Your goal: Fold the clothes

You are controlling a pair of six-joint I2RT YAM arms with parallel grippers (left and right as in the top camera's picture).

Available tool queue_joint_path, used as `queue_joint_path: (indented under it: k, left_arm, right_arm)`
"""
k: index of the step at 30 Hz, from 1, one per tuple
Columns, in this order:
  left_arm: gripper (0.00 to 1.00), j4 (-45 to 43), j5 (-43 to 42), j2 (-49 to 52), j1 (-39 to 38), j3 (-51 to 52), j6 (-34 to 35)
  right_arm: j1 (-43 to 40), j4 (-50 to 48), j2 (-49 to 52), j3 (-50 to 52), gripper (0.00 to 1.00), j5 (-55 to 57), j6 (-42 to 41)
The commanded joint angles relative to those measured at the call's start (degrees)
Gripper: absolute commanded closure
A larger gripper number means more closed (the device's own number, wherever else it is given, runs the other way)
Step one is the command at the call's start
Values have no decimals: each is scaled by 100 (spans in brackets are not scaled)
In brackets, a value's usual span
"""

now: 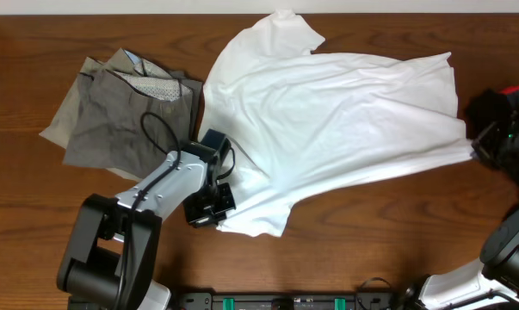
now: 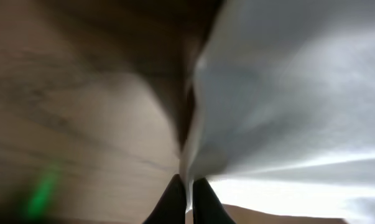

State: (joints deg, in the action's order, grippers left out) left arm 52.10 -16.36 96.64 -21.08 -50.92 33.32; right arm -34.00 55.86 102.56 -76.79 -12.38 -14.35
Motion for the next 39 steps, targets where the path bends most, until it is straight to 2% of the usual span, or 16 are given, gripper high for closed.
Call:
queue_joint_path:
  k: [1,7,11,17,23,25,29,33,34,39]
  left_arm:
    - [94,168,74,-109,181,33,-382]
    - [94,310,76,-109,254,33,-597]
    - [94,378,79,-109,254,33,-761]
    - [94,404,98,-109,254,33,-782]
    - [94,400,98,-109,254,33,-785]
    - [94,398,98,-109,254,33,-782]
    - [93,337,98,-109,254,33,-789]
    - [93,328,101,-109,254,33,-826]
    - [93,323,98,-109,254,33,-828]
    - [93,313,251,-109,254,33,-979]
  right_arm:
    - [-70,264,-57,-7,99,684,160]
    - [-52,1025,-59,-7,97,1462,282]
    - [-50,1373,-68,-37,91,1541,284]
    - [-50,1226,-68,-52,58,1307,262]
    - [-59,688,-66,22,42,848,258]
    - [-59,494,-66,131,42,793,188]
    - [-33,192,-66,590,58,597,129]
    - [-92,52,-66,1143,70,656,111]
    - [-111,-11,-66,1239,76,658,109]
    - [-184,-522,-66,1727,81,1019,-240]
